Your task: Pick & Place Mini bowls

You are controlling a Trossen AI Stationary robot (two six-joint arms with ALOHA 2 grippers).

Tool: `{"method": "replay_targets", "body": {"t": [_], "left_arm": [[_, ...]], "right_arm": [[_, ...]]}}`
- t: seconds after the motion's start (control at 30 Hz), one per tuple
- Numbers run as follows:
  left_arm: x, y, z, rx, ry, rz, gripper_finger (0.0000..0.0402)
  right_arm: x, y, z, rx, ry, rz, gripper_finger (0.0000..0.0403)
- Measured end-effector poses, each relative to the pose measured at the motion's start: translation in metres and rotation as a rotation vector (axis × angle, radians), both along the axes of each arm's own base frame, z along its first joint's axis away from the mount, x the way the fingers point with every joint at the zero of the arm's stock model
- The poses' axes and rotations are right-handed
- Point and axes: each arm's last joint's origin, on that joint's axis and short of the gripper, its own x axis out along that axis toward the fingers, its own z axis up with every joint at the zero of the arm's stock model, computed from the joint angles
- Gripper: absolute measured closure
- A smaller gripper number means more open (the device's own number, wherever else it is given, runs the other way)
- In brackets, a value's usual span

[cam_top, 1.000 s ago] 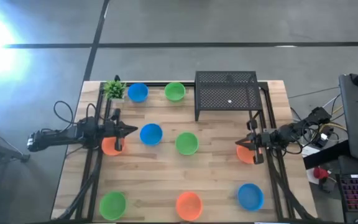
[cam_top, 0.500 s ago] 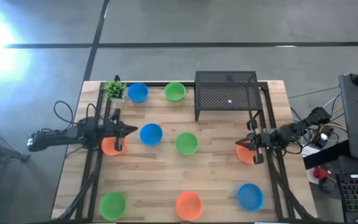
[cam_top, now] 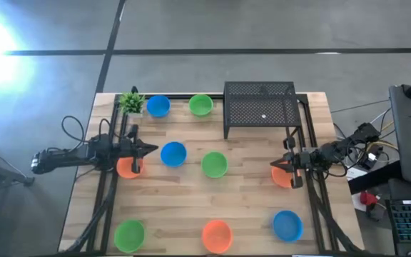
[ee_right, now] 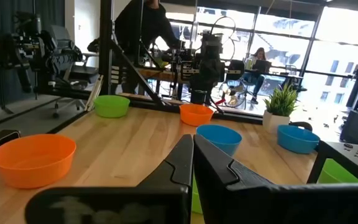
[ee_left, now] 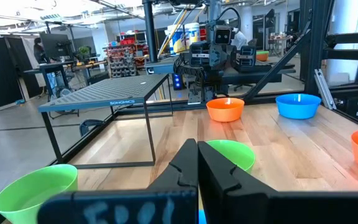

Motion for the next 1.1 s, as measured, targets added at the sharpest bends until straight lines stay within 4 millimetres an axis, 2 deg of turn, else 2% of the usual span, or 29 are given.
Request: {"method": "replay_targets", "body": {"t": [0.6, 0.9, 1.1], "left_arm": [[0.0, 0.0, 0.0, 0.0, 0.0, 0.0, 0.0402], [0.0, 0.0, 0.0, 0.0, 0.0, 0.0, 0.0402], [0.0, 0.0, 0.0, 0.0, 0.001, 0.0, 0.0402]], "right_arm": [[0.0, 0.0, 0.001, 0.006, -0.011, 0.0, 0.0394], [-0.003, -0.001, 0.021, 0.102, -0.195, 0.008, 0.0394], [-0.004, -0.002, 0.025, 0.121, -0.237, 0.008, 0.0394]]}}
